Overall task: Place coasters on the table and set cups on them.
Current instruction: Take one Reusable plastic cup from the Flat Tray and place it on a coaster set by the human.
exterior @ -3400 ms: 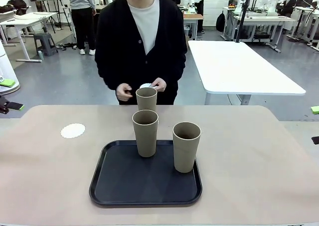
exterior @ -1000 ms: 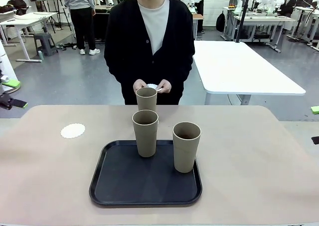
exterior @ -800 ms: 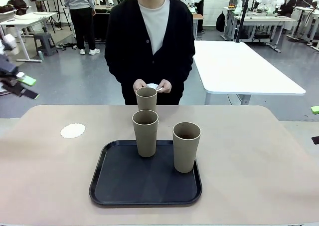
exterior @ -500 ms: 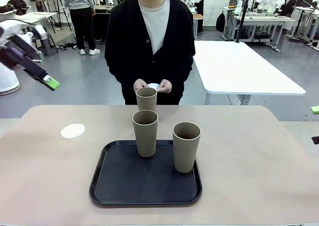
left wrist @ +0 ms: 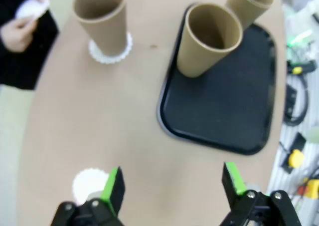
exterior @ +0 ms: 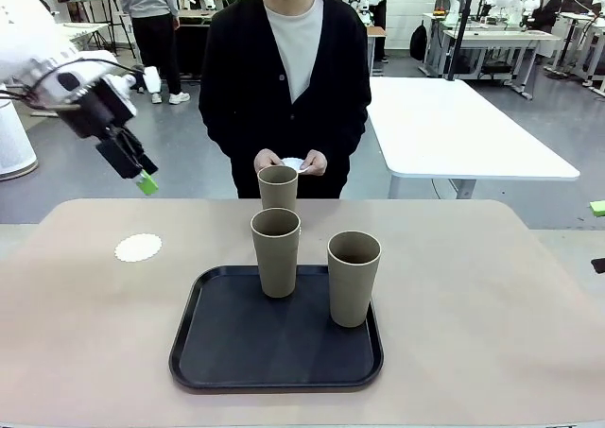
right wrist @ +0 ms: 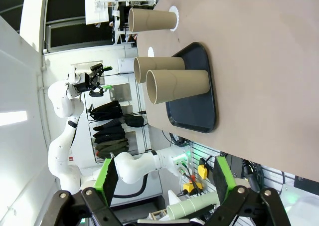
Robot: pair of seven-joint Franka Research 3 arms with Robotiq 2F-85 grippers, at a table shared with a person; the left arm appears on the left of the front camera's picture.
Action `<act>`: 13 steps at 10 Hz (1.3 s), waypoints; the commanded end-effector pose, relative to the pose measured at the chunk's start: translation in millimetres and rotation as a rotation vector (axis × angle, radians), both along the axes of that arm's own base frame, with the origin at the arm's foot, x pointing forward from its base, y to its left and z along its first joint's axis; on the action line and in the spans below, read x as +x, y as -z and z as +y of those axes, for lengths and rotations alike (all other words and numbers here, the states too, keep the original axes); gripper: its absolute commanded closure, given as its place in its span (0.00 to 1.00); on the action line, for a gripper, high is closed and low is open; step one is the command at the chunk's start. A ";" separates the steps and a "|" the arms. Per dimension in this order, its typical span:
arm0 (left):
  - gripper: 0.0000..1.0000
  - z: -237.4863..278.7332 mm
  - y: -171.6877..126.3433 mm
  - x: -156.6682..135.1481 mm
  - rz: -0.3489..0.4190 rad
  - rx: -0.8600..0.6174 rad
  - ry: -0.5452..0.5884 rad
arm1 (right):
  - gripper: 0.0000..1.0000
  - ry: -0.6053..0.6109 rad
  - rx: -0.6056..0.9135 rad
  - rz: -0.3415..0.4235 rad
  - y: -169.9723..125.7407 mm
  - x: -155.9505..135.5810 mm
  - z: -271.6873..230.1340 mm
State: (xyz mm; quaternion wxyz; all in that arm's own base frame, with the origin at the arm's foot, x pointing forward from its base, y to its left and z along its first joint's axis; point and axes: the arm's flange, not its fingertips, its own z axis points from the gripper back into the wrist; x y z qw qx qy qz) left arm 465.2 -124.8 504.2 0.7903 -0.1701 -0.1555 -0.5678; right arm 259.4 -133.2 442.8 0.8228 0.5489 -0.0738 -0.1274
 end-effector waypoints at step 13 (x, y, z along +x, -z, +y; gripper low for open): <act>0.00 -28.5 55.4 4.7 -0.248 -0.373 0.185 | 0.00 -0.004 0.017 -0.015 -0.6 0.9 0.5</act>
